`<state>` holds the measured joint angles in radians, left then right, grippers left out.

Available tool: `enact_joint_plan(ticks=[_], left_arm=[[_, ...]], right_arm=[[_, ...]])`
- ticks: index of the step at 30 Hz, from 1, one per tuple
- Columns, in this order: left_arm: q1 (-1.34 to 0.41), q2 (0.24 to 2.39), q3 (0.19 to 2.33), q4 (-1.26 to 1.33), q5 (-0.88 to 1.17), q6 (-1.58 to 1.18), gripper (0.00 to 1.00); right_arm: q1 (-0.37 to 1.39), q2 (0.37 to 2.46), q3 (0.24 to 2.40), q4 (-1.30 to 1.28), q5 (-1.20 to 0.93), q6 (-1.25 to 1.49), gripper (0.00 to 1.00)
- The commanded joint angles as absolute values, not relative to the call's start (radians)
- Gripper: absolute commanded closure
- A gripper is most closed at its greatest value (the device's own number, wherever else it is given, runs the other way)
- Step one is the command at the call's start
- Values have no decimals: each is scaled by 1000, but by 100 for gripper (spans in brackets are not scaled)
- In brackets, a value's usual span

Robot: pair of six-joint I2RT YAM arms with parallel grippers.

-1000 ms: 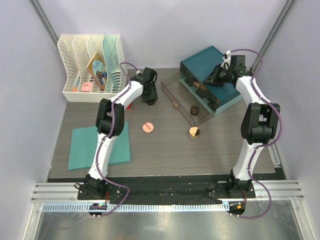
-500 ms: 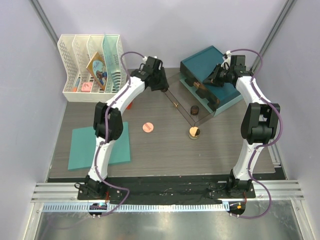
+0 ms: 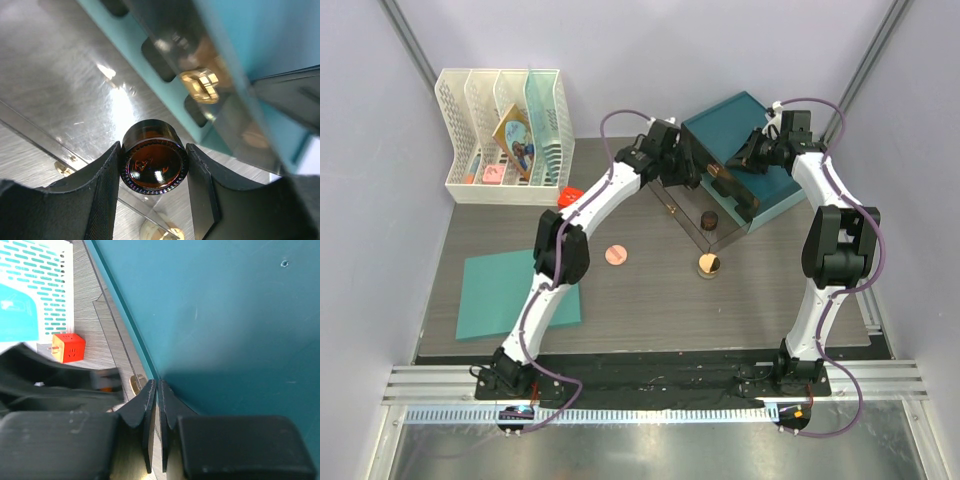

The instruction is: Organize the makeup

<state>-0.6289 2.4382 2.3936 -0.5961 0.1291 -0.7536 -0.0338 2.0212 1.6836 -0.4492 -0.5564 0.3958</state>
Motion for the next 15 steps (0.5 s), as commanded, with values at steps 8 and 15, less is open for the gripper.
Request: enact_joint_plan(ticks=[8,15], left_arm=[[-658,2453,2393,-588,176,-678,25],[-658,2441,2378,-597,192,-667,19]], right_arm=[[-29,2203,1540,-819,-328,304,86],[-29,2200,1537,-818,-330,304,86]])
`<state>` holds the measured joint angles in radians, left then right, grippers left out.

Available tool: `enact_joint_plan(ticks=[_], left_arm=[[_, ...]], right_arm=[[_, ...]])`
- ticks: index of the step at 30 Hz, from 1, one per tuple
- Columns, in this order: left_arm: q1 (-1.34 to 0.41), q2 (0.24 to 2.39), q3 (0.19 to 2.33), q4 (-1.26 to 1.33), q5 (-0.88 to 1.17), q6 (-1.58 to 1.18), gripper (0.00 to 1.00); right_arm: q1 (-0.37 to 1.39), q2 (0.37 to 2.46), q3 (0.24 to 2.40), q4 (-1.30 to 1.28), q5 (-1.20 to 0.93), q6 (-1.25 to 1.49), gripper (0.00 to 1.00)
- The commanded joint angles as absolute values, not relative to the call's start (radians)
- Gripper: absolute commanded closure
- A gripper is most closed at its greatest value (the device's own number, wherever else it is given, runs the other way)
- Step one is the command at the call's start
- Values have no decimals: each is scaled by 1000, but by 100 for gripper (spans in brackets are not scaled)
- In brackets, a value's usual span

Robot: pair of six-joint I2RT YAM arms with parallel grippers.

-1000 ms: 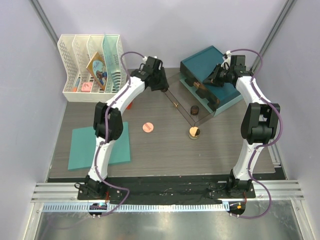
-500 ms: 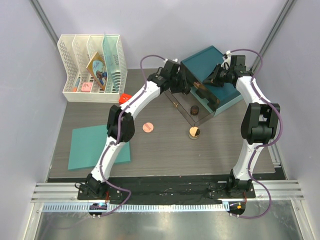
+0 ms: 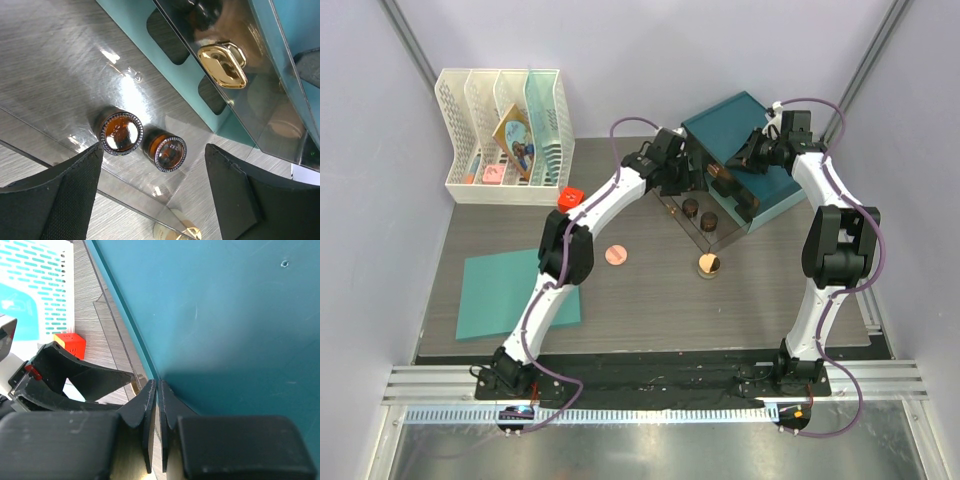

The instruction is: Organize the makeup

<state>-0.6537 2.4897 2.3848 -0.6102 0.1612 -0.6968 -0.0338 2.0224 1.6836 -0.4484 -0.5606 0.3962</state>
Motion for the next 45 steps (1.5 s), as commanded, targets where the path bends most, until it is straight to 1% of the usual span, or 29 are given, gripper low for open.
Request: enact_joint_plan(ticks=[1,3,11,12,13,15,17,20,23,27,28,35,38,45], left_arm=[[-658,2430,2364,-597,192,-663,20],[-658,2379,2333,-598,189,-649,23],[-675,2132,2048,-621,138,-502,28],[-681,2096,1998,-624,135,-493,31],[-686,2080,1973,-626,138,-476,37],[-710,2051,1913,-641,140,-457,46],[-747,2042,1869,-666,126,-442,49],[-787,2034,1810,-669,127,-449,48],[-850,2043,1789,-672,135,-462,43],[-914,2083,1805,-669,141,-477,31],[-934,2095,1818,-678,138,-477,30],[-973,2221,1983,-758,103,-457,25],[-977,2278,2061,-816,34,-456,26],[-979,2347,2140,-848,8,-454,27]], right_arm=[[-29,2201,1537,-816,-330,304,86],[-29,2200,1537,-818,-330,304,86],[-29,2197,1536,-813,-334,304,86],[-31,2197,1536,-811,-334,307,86],[-29,2197,1534,-813,-334,307,86],[-29,2195,1534,-813,-336,307,86],[-29,2194,1532,-811,-336,307,86],[-29,2192,1528,-813,-334,305,86],[-31,2187,1516,-811,-333,304,86],[-29,2180,1499,-804,-336,304,86],[-29,2177,1496,-804,-336,304,86],[-29,2158,1490,-796,-342,307,86],[-29,2152,1483,-793,-348,308,86],[-29,2143,1473,-784,-354,310,86]])
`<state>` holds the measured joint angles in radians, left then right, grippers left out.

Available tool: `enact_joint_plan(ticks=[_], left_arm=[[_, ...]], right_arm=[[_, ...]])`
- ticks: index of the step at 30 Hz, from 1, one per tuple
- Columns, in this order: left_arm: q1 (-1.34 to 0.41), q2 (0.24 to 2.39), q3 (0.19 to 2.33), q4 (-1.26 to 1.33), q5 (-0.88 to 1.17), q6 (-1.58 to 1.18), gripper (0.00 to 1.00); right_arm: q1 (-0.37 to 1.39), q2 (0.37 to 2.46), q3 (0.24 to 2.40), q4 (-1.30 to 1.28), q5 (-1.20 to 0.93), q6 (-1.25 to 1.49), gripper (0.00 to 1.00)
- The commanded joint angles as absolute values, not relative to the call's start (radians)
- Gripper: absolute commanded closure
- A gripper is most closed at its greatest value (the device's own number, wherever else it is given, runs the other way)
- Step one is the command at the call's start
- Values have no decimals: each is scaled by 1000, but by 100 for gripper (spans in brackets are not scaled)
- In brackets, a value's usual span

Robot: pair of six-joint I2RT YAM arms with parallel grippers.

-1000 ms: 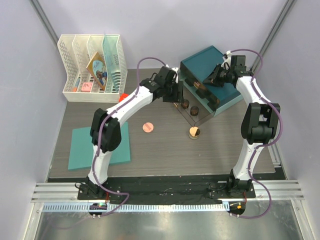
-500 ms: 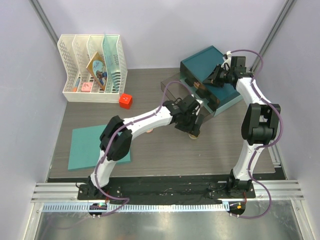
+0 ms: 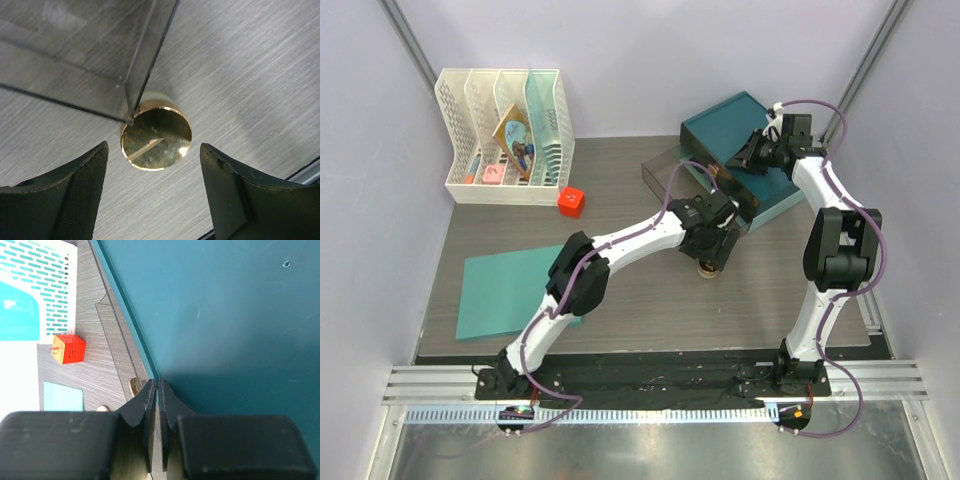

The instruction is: Organize the makeup

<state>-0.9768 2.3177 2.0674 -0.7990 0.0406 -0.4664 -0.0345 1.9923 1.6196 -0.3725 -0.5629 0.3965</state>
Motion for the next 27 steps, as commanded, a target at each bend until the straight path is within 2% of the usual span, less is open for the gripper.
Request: enact_joint_plan(ticks=[1,9,13,16,17,19,20,22,23,27], left_arm=[[-980,2368,2151,-863,8,-456,27],[-988,2424,2169,-867,8,-442,30],[-991,2447,2172,-874,-21,-442,37],[-991,2460,2178,-885,-28,-446,52],[-991,2456,2178,-888,-28,-446,60],[-991,2442,2157,-888,-31,-443,68],[-992,2418,2143,-884,-29,-445,78],[-992,2387,2086,-859,-28,-442,89],[-992,2369,2066,-851,-26,-443,97],[-991,2242,1956,-836,-43,-433,100]], right_arm=[[-29,2140,1473,-782,-354,311,86],[-28,2138,1466,-779,-357,311,86],[-29,2140,1465,-781,-360,310,86],[-28,2143,1465,-779,-360,313,86],[-29,2143,1465,-778,-362,313,86],[-29,2144,1465,-778,-362,313,86],[-29,2145,1466,-778,-362,311,86],[-29,2148,1466,-779,-364,311,86],[-29,2148,1466,-778,-364,313,86],[-29,2149,1471,-778,-365,311,86]])
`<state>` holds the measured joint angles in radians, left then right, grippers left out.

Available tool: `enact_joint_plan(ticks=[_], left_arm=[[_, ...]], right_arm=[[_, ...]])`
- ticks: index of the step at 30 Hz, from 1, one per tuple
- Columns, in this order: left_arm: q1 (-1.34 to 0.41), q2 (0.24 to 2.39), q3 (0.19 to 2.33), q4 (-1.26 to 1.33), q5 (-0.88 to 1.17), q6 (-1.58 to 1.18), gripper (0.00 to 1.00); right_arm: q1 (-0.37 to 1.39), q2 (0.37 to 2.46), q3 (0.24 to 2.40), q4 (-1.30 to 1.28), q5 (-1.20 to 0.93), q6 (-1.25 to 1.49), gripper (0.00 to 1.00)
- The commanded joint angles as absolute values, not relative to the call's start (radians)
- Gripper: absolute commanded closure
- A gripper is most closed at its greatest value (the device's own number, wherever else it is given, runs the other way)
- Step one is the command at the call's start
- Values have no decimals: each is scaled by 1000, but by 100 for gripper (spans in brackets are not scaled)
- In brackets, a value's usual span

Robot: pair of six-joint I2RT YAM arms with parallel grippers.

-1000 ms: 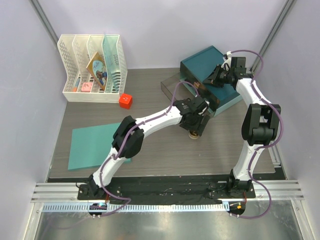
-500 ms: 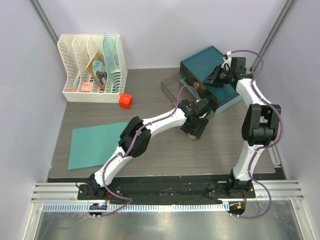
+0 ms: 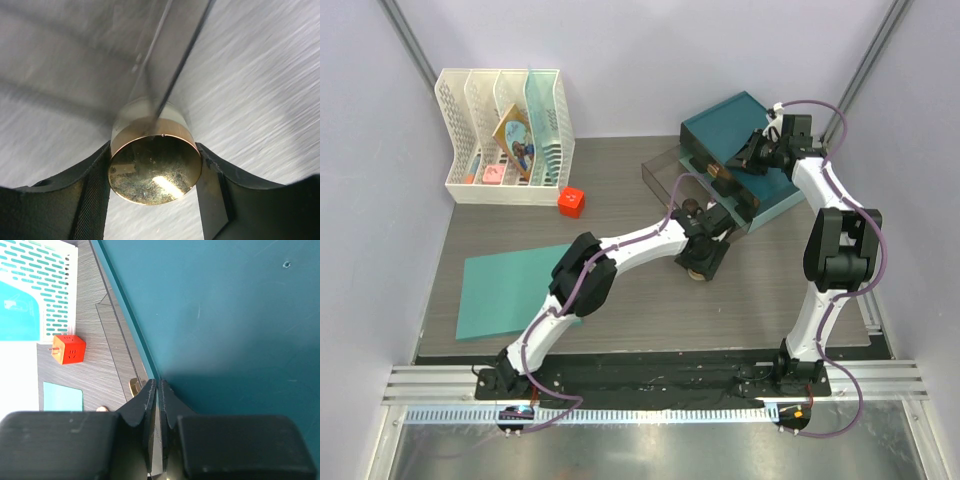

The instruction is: Organize the makeup

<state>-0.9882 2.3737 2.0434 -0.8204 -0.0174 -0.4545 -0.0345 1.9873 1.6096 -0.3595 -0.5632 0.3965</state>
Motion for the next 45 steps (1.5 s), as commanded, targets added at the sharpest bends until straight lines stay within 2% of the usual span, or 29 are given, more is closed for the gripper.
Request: enact_joint_plan(ticks=[1,5,13,18,23,35,41,45], left_arm=[[-991,2221,1942,-836,-51,-428,100],[-989,2126,1913,-851,-129,-385,100],[-908,2066,2063,-854,-124,-406,100],[-854,2155,2239,-859,-77,-460,99],[-816,2253,2374,-822,-34,-502,92],[-723,2398,2396,-612,-9,-663,83],[-666,2442,2407,-511,-22,-767,76],[-632,2471,2408,-448,-5,-827,58]], right_arm=[[-29,2151,1473,-779,-365,313,86],[-29,2151,1473,-778,-365,314,86],[-29,2158,1473,-778,-367,314,86],[-29,2158,1473,-778,-367,314,86],[-28,2160,1471,-778,-365,314,86],[-29,2157,1462,-776,-364,313,86],[-29,2155,1456,-775,-362,313,86],[-29,2157,1456,-775,-365,314,86]])
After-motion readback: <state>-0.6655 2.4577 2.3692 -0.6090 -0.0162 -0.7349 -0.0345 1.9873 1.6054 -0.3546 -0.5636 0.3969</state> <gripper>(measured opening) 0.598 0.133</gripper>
